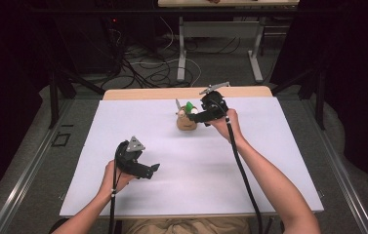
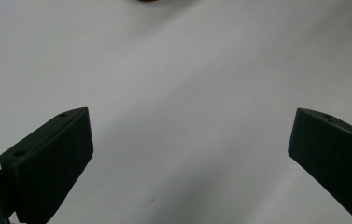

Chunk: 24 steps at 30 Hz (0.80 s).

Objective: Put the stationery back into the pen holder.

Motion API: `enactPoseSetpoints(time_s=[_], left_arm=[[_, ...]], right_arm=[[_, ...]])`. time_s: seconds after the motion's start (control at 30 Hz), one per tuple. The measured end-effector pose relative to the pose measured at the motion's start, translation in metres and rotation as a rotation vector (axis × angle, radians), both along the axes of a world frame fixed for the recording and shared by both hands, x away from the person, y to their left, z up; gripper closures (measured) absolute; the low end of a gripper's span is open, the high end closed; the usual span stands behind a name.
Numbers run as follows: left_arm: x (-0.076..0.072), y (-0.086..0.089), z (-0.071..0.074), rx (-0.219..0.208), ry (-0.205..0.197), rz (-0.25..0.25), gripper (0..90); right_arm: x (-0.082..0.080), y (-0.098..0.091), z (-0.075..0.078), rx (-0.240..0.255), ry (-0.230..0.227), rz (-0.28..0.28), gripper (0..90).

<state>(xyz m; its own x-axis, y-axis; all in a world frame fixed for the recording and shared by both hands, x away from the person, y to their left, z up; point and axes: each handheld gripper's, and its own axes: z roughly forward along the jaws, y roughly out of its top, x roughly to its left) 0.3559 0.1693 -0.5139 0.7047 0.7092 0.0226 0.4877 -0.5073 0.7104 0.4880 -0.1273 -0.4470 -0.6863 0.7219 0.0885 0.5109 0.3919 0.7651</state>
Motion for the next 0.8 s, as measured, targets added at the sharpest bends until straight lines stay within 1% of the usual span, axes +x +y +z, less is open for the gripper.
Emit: enactPoseSetpoints(time_s=[0.03, 0.07, 0.1, 0.13, 0.2, 0.23, 0.27, 0.3, 0.33, 0.37, 0.4, 0.47, 0.5, 0.53, 0.57, 0.6, 0.73, 0.77, 0.8], left_arm=[[0.0, 0.0, 0.0, -0.001, 0.0, 0.001, 0.2], [0.0, 0.0, 0.0, -0.003, -0.002, 0.002, 0.2], [0.0, 0.001, 0.001, -0.003, 0.01, -0.001, 0.2], [0.0, 0.001, 0.001, 0.005, 0.016, -0.006, 0.2], [0.0, 0.001, 0.001, 0.004, 0.016, -0.003, 0.2], [0.0, 0.001, 0.001, 0.004, 0.017, -0.004, 0.2], [0.0, 0.001, 0.001, 0.003, 0.017, -0.004, 0.2], [-0.001, 0.0, 0.0, -0.008, -0.001, 0.005, 0.2], [-0.001, 0.0, 0.0, -0.01, 0.001, 0.005, 0.2], [-0.001, 0.0, 0.0, -0.005, 0.0, 0.001, 0.2], [-0.001, 0.0, 0.0, -0.004, -0.001, 0.001, 0.2], [-0.001, -0.001, 0.0, -0.005, -0.001, 0.0, 0.2], [-0.001, -0.001, 0.0, -0.004, -0.001, 0.001, 0.2], [-0.001, -0.001, 0.0, -0.003, 0.0, 0.0, 0.2], [-0.001, 0.0, 0.001, 0.007, 0.015, -0.012, 0.2], [-0.002, -0.001, -0.001, -0.003, -0.003, 0.0, 0.2], [-0.001, -0.001, -0.001, 0.0, 0.0, 0.0, 0.2], [-0.001, -0.001, -0.001, 0.0, 0.0, 0.0, 0.2], [-0.001, -0.001, -0.001, 0.0, 0.0, -0.001, 0.2]], right_arm=[[-0.003, -0.003, -0.001, 0.004, 0.001, 0.014, 20.0], [-0.005, -0.004, -0.001, 0.005, 0.004, 0.015, 18.2], [-0.009, -0.007, -0.001, 0.005, 0.011, 0.021, 16.5], [-0.012, -0.009, -0.002, 0.008, 0.002, 0.034, 15.9], [-0.019, -0.013, -0.004, 0.007, 0.003, 0.043, 14.6], [-0.022, -0.015, -0.004, 0.014, 0.013, 0.046, 13.5], [-0.024, -0.017, -0.005, 0.009, 0.002, 0.054, 11.9], [-0.027, -0.019, -0.005, 0.01, 0.003, 0.058, 10.7], [-0.032, -0.022, -0.006, 0.016, 0.015, 0.052, 9.1], [-0.035, -0.024, -0.006, 0.013, 0.016, 0.055, 8.0], [-0.037, -0.027, -0.007, 0.024, 0.005, 0.057, 7.2], [-0.043, -0.031, -0.008, 0.019, 0.011, 0.063, 4.9], [-0.046, -0.035, -0.008, 0.008, 0.024, 0.068, 4.3], [-0.049, -0.037, -0.009, 0.021, 0.014, 0.061, 3.9], [-0.052, -0.039, -0.01, 0.019, 0.013, 0.063, 2.8], [-0.055, -0.041, -0.011, 0.018, 0.01, 0.067, 1.6], [-0.066, -0.05, -0.012, 0.02, 0.009, 0.066, 0.0], [-0.068, -0.052, -0.013, 0.025, -0.002, 0.067, 0.0], [-0.07, -0.053, -0.013, 0.023, 0.0, 0.064, 0.0]])
